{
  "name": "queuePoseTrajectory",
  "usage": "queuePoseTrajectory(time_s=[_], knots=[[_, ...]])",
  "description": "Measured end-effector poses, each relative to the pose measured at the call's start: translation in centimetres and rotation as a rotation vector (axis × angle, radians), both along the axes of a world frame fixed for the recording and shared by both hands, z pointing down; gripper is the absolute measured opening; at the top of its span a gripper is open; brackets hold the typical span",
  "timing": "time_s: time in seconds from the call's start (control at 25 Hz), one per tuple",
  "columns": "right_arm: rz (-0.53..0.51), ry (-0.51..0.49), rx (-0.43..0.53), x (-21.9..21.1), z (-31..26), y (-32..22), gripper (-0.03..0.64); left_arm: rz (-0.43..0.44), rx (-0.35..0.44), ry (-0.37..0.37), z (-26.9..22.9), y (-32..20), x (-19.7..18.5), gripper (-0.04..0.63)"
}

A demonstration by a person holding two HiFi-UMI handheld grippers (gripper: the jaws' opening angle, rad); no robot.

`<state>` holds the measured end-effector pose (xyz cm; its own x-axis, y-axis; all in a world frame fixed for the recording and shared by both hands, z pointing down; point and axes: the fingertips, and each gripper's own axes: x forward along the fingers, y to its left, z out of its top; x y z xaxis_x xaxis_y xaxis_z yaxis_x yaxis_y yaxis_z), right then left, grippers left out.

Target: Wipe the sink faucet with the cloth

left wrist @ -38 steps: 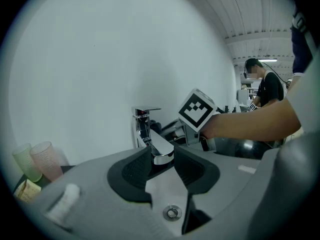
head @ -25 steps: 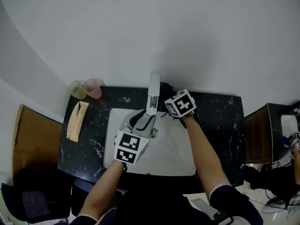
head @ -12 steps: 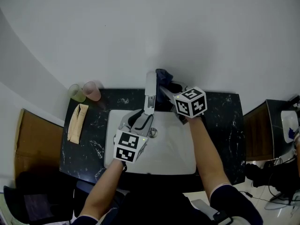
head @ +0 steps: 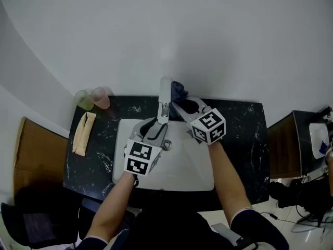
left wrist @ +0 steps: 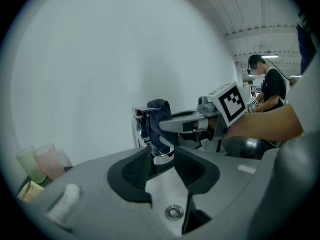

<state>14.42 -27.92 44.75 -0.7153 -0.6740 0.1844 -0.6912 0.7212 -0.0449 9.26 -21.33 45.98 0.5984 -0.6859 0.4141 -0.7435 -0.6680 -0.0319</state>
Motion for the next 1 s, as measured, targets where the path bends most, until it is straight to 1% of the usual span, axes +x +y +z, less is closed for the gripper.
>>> queuePoseTrajectory(time_s=[0.2,0.44,0.6,0.84,1.0], knots=[[-0.034,-0.038,-0.024,-0.5,0.3,2.4,0.064,-0.019,0.022,-0.021,0.0,-0.2,-0.1,0.146],[-0.053,-0.082,-0.051,-0.8,0.2,5.1,0.064,-0.031,0.019,-0.025,0.1,-0.2,0.1,0.146],[-0.066,-0.094,-0.061,-0.9,0.2,6.9,0.064,-0.033,0.006,-0.024,0.1,0.5,0.1,0.144],[-0.128,-0.093,-0.048,-1.8,-1.0,9.8,0.064,-0.030,0.028,-0.009,-0.2,2.7,-0.5,0.144],[-0.162,-0.082,-0.016,-1.2,-2.3,11.6,0.064,-0.017,0.039,0.015,-1.2,4.8,-1.2,0.144]])
